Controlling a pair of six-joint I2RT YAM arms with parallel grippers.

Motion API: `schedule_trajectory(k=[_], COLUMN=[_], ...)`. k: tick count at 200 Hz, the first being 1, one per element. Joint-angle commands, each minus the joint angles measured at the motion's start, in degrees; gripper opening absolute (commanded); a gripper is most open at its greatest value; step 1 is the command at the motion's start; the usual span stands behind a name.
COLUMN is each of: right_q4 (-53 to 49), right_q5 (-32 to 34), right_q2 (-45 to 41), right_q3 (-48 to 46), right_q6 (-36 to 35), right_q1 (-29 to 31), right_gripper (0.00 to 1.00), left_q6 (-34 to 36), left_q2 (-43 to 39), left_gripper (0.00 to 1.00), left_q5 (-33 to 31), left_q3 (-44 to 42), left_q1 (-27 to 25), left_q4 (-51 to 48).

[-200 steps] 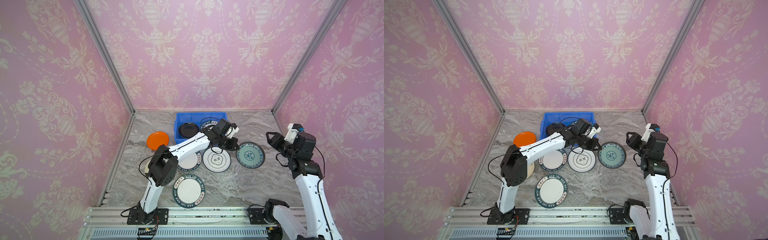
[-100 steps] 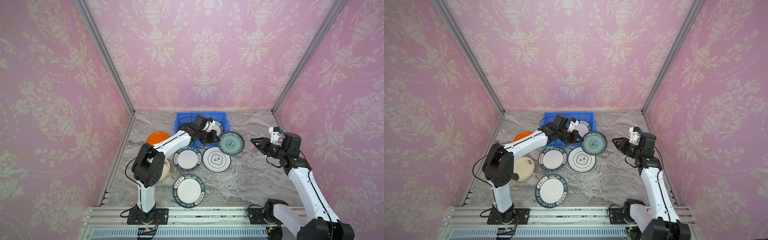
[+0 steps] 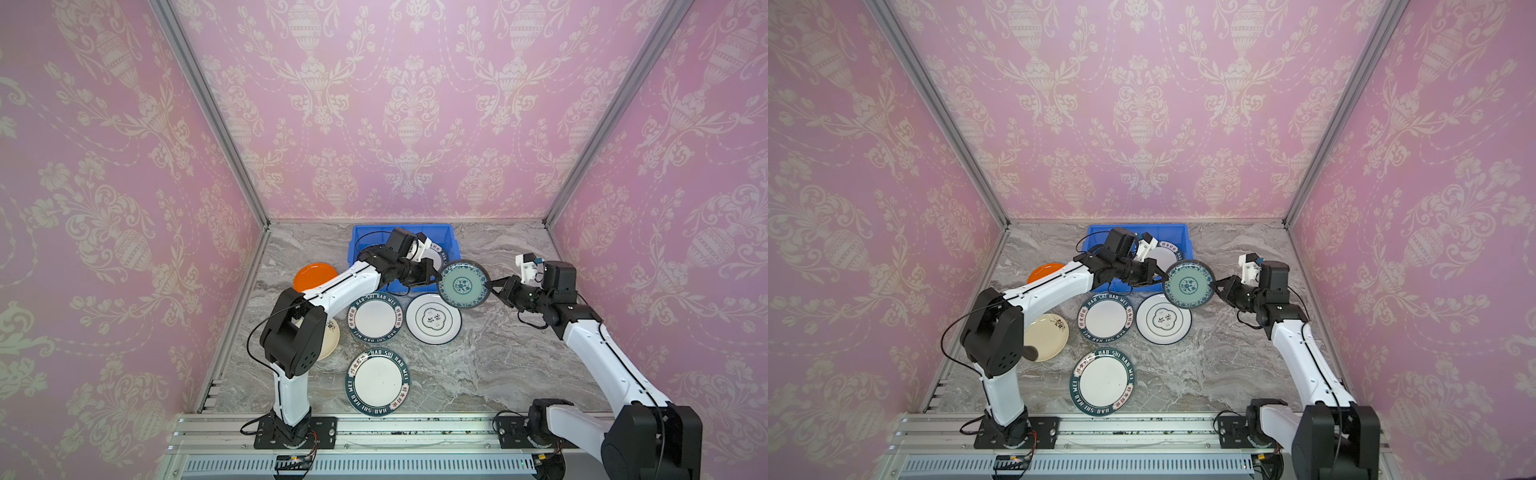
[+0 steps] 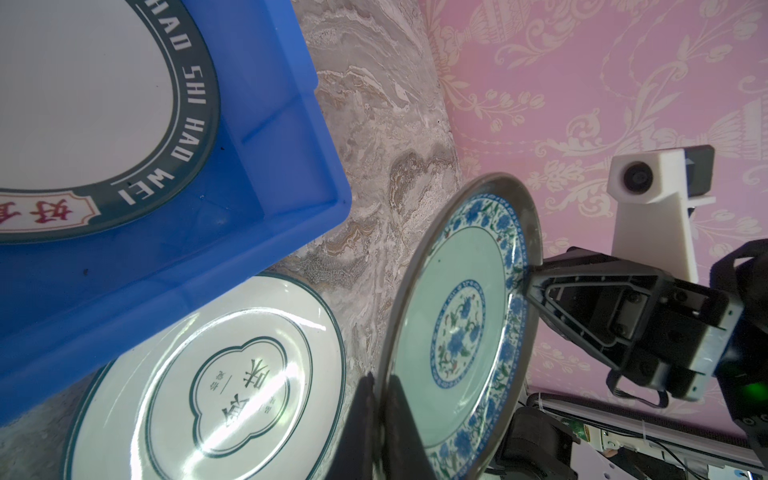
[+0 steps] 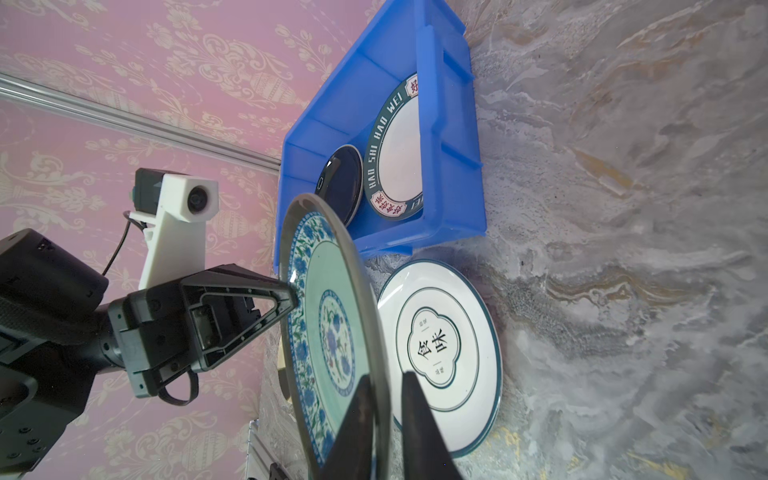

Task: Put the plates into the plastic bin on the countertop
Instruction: 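Lift the blue-floral plate with the right gripper and carry it over the bin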

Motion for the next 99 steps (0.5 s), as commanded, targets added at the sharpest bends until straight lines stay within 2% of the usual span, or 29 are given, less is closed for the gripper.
schedule_trajectory(k=[1,21,31,38,45,51,59,99], right_q4=[3.03,3.26,2.90,2.21,1.46,0.70,-0.31,-3.96], right_q5=[0.03,0.59,1.33,2.19,3.16,4.29,5.78,10.34], right_q2=[1.68,2.81,3.48,4.13,4.87,5.74,7.00,18.49], right_q3=[0.72,1.98,3.30,4.70,6.34,7.89,10.18,23.17], right_q6=[0.99,1.40,1.46,1.31,1.13,0.98,0.69,-0.86], right_q1=[0.67,1.18,1.68,2.12,2.69,3.31,4.12,9.72], right_gripper=[0.00,0.00,0.00,0.00,0.00,0.00,0.00,0.00], left_q6=[-0.83,-0.93,-1.49,-1.92,-2.22,-2.38,-2.23,0.06], left_q2=[-2.65,-2.83,-3.59,-4.55,-5.59,-6.48,-7.66,-16.21], left_gripper=[0.00,0.01,0.35,0.50,0.61,0.82,0.98,0.99], left_q5=[2.51,2.25,1.39,0.81,0.26,-0.36,-1.33,-8.05], left_q3=[-0.26,-0.47,-1.74,-3.24,-4.79,-5.71,-6.77,-13.77], left_q1=[0.84,1.87,2.78,3.50,4.42,5.20,6.25,11.24], left_q4=[1.57,1.20,1.73,3.02,3.97,4.17,4.15,2.56])
